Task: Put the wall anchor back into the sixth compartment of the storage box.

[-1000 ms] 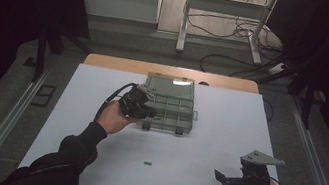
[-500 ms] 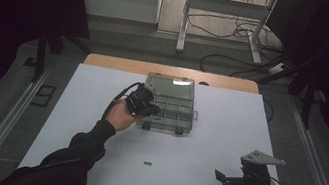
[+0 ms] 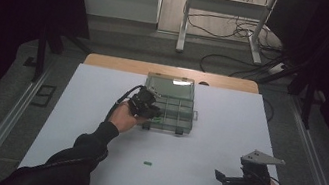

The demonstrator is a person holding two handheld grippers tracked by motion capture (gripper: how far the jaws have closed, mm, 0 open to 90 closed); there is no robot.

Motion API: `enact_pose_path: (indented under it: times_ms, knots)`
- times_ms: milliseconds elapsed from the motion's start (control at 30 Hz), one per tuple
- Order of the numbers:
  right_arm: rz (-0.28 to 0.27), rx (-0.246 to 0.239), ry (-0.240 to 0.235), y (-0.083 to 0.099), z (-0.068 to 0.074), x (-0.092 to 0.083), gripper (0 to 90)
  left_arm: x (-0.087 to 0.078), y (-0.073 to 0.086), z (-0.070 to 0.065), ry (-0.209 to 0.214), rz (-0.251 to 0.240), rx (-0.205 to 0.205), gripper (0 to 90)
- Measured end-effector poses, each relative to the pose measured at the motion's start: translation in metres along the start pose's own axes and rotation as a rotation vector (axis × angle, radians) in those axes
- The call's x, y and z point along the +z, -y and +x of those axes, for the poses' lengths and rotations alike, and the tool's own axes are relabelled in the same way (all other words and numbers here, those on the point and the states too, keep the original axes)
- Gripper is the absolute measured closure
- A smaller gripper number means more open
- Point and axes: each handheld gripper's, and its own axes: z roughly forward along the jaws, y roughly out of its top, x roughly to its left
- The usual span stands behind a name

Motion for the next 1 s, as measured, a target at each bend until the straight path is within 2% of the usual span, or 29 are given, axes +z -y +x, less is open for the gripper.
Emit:
enact_pose_path:
  times_ms: [67, 167, 400, 433, 533, 600, 700, 867, 933, 1000]
  knots:
    - [-0.001, 0.001, 0.001, 0.000, 0.000, 0.000, 0.0, -0.003, 0.000, -0.001, -0.003, -0.011, -0.005, 71.4]
    - [0.000, 0.001, 0.002, 0.000, 0.000, 0.000, 0.0, -0.010, 0.001, -0.001, 0.007, -0.029, -0.012, 63.5]
    - [0.004, 0.000, 0.003, 0.000, 0.000, 0.000, 0.0, -0.022, 0.007, -0.010, 0.018, -0.047, 0.017, 52.3]
    - [0.004, 0.001, 0.004, 0.000, 0.000, 0.000, 0.0, -0.025, 0.009, -0.012, 0.028, -0.049, 0.016, 47.2]
    - [0.005, 0.001, 0.004, 0.000, 0.000, 0.000, 0.0, -0.029, 0.011, -0.015, 0.034, -0.051, 0.023, 42.6]
    - [0.006, 0.001, 0.003, 0.000, 0.001, 0.001, 0.0, -0.031, 0.014, -0.017, 0.037, -0.057, 0.021, 32.9]
    - [0.008, 0.001, 0.001, 0.000, 0.000, 0.001, 0.0, -0.035, 0.017, -0.020, 0.051, -0.051, 0.014, 28.6]
    - [0.008, -0.002, 0.002, 0.000, 0.001, 0.001, 0.0, -0.042, 0.022, -0.025, 0.087, -0.058, 0.009, 14.2]
    - [0.008, -0.002, 0.002, 0.000, 0.001, 0.001, 0.0, -0.045, 0.025, -0.028, 0.108, -0.066, 0.005, 12.7]
    - [0.008, -0.003, 0.002, 0.000, 0.001, 0.001, 0.0, -0.047, 0.027, -0.033, 0.118, -0.066, 0.022, 11.6]
